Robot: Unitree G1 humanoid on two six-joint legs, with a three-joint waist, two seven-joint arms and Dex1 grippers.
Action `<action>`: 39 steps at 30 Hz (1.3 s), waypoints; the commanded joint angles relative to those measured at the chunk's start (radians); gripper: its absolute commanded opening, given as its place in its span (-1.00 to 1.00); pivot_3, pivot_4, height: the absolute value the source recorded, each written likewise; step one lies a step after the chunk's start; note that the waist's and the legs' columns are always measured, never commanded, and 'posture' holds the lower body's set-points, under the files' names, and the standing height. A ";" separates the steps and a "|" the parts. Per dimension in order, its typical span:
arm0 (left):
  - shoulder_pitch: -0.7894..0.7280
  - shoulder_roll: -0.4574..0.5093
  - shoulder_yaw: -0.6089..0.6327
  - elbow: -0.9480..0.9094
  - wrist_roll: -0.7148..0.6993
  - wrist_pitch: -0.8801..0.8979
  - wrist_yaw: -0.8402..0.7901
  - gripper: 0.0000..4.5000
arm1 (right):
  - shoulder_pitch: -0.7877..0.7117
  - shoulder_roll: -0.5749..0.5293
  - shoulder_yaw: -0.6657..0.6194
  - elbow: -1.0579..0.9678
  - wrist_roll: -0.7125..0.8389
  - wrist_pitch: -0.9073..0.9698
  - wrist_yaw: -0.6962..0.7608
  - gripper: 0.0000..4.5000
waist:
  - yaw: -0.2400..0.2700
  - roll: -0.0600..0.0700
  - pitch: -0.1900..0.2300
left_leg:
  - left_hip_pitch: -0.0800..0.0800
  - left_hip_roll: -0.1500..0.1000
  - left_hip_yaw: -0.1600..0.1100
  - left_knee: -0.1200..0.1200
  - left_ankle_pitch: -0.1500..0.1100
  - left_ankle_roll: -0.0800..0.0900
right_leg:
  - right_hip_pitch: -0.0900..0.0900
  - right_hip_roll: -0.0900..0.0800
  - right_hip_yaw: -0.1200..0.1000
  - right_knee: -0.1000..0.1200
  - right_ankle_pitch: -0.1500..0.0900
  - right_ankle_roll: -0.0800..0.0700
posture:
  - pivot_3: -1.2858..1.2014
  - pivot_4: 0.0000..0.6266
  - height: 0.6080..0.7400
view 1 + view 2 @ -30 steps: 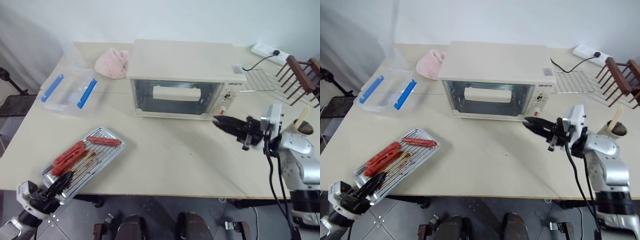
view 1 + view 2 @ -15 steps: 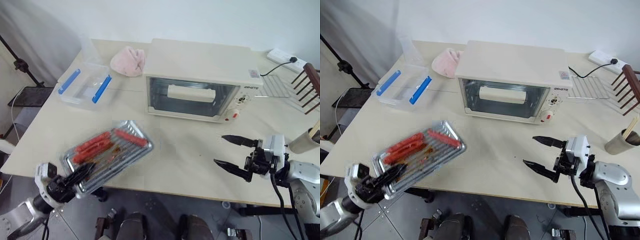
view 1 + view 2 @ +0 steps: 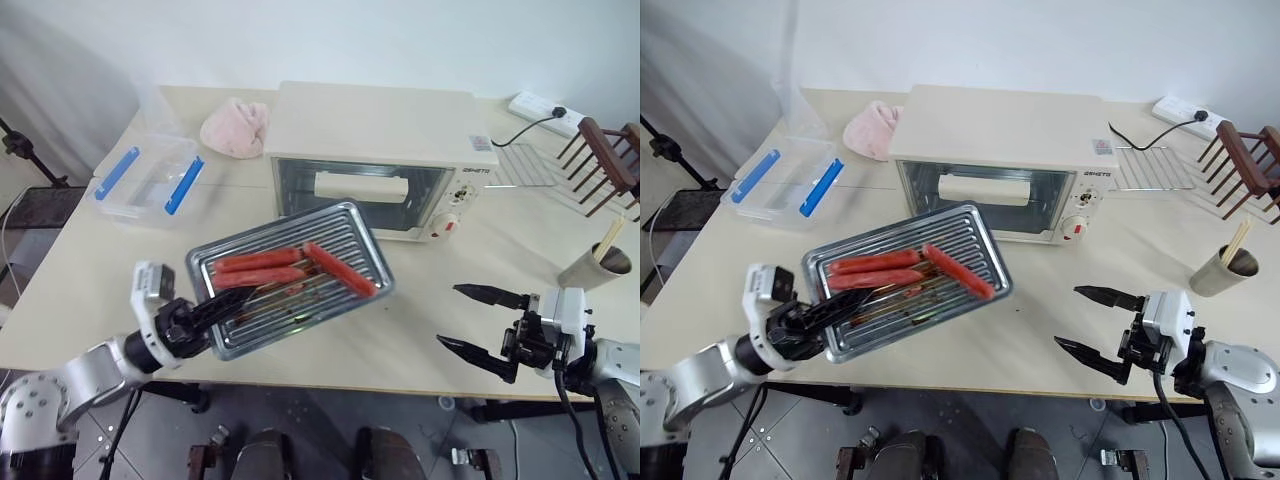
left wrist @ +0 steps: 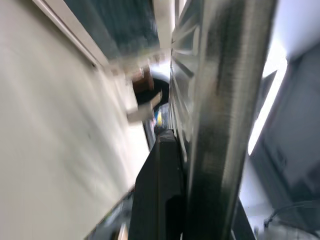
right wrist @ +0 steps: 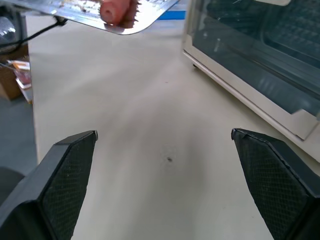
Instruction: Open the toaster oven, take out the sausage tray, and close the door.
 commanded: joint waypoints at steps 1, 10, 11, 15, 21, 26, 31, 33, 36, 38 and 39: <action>-0.116 0.032 -0.093 0.102 -0.032 0.057 0.019 -1.00 | 0.053 -0.022 -0.073 -0.068 0.030 -0.001 0.012 1.00 | 0.000 0.000 0.000 | 0.000 -0.001 0.000 0.000 0.000 0.000 | 0.000 0.000 0.000 -0.001 0.000 0.000 | 0.03 -0.52 1.00; -0.386 -0.005 -0.282 0.384 -0.032 0.143 0.098 -1.00 | 0.220 0.004 -0.169 -0.171 0.055 0.015 -0.010 1.00 | 0.005 0.000 0.000 | 0.000 -0.001 0.001 0.000 0.000 0.000 | 0.000 0.003 0.000 -0.001 0.000 0.000 | 0.03 -0.52 1.00; -0.402 -0.011 -0.296 0.408 -0.032 0.153 0.104 -1.00 | 0.241 0.005 -0.177 -0.183 0.061 0.029 -0.018 1.00 | 0.007 0.000 0.000 | 0.000 -0.001 0.001 0.000 0.000 -0.001 | 0.000 0.003 0.000 0.000 0.000 0.000 | 0.03 -0.52 1.00; -0.425 -0.031 -0.330 0.482 -0.026 0.205 0.105 -1.00 | 0.301 0.008 -0.206 -0.232 0.102 0.071 -0.039 1.00 | 0.010 0.000 0.000 | 0.000 -0.002 0.001 0.000 0.000 0.000 | 0.000 0.003 0.001 -0.001 0.000 0.000 | 0.03 -0.52 1.00; -0.447 -0.043 -0.358 0.555 0.047 0.278 0.071 -1.00 | 0.337 0.007 -0.227 -0.268 0.123 0.092 -0.049 1.00 | 0.008 0.000 0.000 | 0.000 -0.001 0.001 0.000 0.000 -0.001 | 0.000 0.003 0.001 0.000 0.000 0.000 | 0.03 -0.52 1.00; -0.486 -0.097 -0.351 0.589 0.210 0.301 0.006 -1.00 | 0.369 0.012 -0.243 -0.292 0.135 0.098 -0.051 1.00 | 0.013 0.000 0.000 | 0.000 -0.002 0.001 0.000 0.000 0.000 | 0.000 0.003 0.001 -0.001 0.000 0.000 | 0.03 -0.52 1.00; -0.530 -0.172 -0.355 0.621 0.395 0.303 -0.086 -1.00 | 0.399 0.014 -0.248 -0.340 0.164 0.114 -0.049 1.00 | 0.017 0.000 0.000 | 0.000 -0.003 0.001 0.000 0.000 0.000 | 0.000 0.002 0.000 -0.001 0.000 0.000 | 0.03 -0.52 1.00; -0.540 -0.204 -0.359 0.633 0.469 0.301 -0.130 -1.00 | 0.408 0.012 -0.247 -0.365 0.177 0.120 -0.049 1.00 | 0.019 0.001 -0.001 | 0.000 -0.003 0.001 0.000 0.000 0.000 | 0.001 0.002 0.000 -0.001 0.000 0.000 | 0.03 -0.52 1.00; -0.552 -0.248 -0.357 0.660 0.580 0.278 -0.199 -1.00 | 0.416 0.008 -0.249 -0.385 0.189 0.130 -0.050 1.00 | 0.026 0.003 -0.002 | 0.000 -0.005 0.000 0.000 0.000 0.000 | 0.001 0.000 0.000 -0.002 0.000 0.001 | 0.03 -0.52 1.00; -0.561 -0.269 -0.356 0.684 0.651 0.260 -0.241 -1.00 | 0.423 0.007 -0.253 -0.389 0.197 0.141 -0.052 1.00 | 0.037 0.004 -0.003 | 0.000 -0.006 0.000 0.000 0.000 0.001 | 0.002 -0.001 0.000 -0.002 0.000 0.001 | 0.03 -0.52 1.00; -0.566 -0.279 -0.353 0.694 0.682 0.254 -0.260 -1.00 | 0.426 0.007 -0.255 -0.390 0.199 0.144 -0.051 1.00 | 0.042 0.005 -0.004 | 0.000 -0.007 0.000 0.000 0.001 0.001 | 0.002 -0.001 0.000 -0.002 0.000 0.001 | 0.03 -0.52 1.00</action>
